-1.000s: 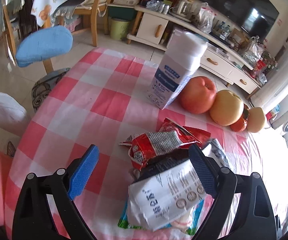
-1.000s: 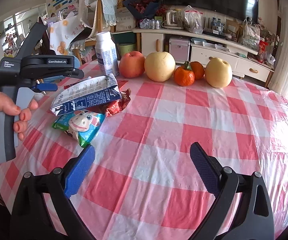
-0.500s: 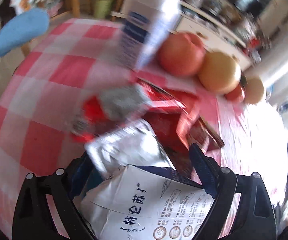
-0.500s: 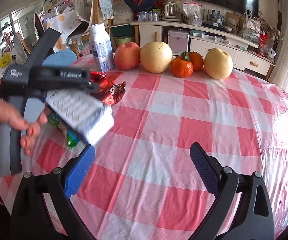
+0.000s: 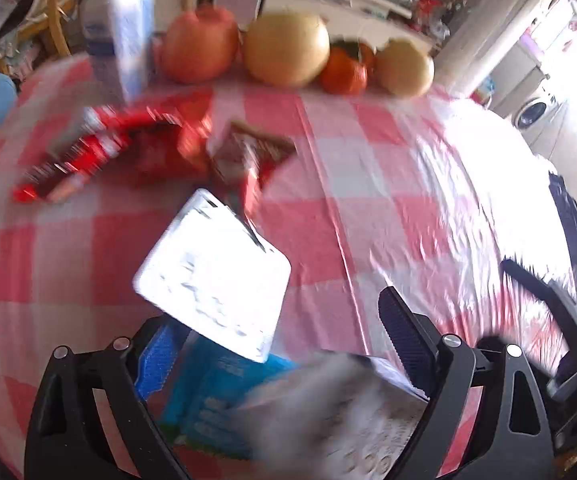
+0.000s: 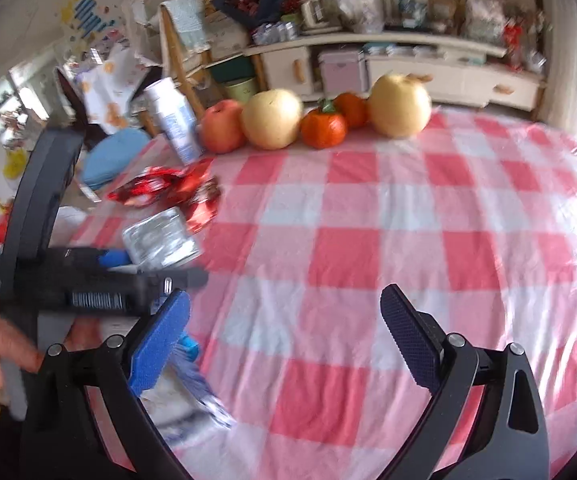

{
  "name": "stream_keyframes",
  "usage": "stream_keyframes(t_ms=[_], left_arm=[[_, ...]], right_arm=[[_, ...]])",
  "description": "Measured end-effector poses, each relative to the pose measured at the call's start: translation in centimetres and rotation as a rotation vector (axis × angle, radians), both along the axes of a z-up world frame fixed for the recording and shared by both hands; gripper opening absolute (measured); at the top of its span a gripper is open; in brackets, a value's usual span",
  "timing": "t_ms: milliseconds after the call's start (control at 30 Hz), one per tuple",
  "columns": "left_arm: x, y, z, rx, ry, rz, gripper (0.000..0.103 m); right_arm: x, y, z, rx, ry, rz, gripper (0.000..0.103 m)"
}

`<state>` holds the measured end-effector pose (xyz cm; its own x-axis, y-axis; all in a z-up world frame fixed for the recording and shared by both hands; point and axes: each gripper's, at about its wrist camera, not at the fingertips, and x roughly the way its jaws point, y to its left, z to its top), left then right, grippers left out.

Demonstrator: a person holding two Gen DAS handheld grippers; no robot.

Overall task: Collect trash
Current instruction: 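Grasp the silver foil packet with the left tool while the right tool grasps the white milk carton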

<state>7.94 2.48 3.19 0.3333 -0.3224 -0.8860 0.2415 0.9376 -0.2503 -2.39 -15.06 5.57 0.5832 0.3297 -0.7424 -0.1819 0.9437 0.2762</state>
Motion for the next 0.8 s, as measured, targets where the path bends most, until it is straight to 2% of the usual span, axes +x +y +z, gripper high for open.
stream_keyframes(t_ms=[133, 300, 400, 533, 700, 767, 800], left_arm=[[-0.1, 2.0, 1.5, -0.029, -0.027, 0.048, 0.091], [-0.2, 1.9, 1.3, 0.021, -0.025, 0.029, 0.091], [0.2, 1.9, 0.5, 0.059, -0.01, 0.018, 0.091], [0.7, 1.9, -0.2, 0.071, 0.01, 0.074, 0.091], [2.1, 0.6, -0.5, 0.09, -0.004, 0.093, 0.09], [2.6, 0.3, -1.0, 0.087, 0.007, 0.085, 0.081], [2.6, 0.4, -1.2, 0.092, 0.01, 0.075, 0.08]], right_arm=[[-0.9, 1.5, -0.5, 0.108, 0.061, 0.14, 0.096], [-2.3, 4.5, -0.7, 0.152, 0.101, 0.278, 0.096], [-2.8, 5.7, -1.0, 0.073, 0.095, 0.296, 0.096], [-3.1, 6.8, -2.1, -0.022, 0.112, 0.29, 0.096], [-3.4, 7.1, -2.1, -0.036, 0.097, 0.3, 0.095], [-3.5, 7.2, -2.3, -0.048, 0.095, 0.302, 0.086], [-3.5, 7.2, -2.4, -0.055, 0.096, 0.304, 0.078]])
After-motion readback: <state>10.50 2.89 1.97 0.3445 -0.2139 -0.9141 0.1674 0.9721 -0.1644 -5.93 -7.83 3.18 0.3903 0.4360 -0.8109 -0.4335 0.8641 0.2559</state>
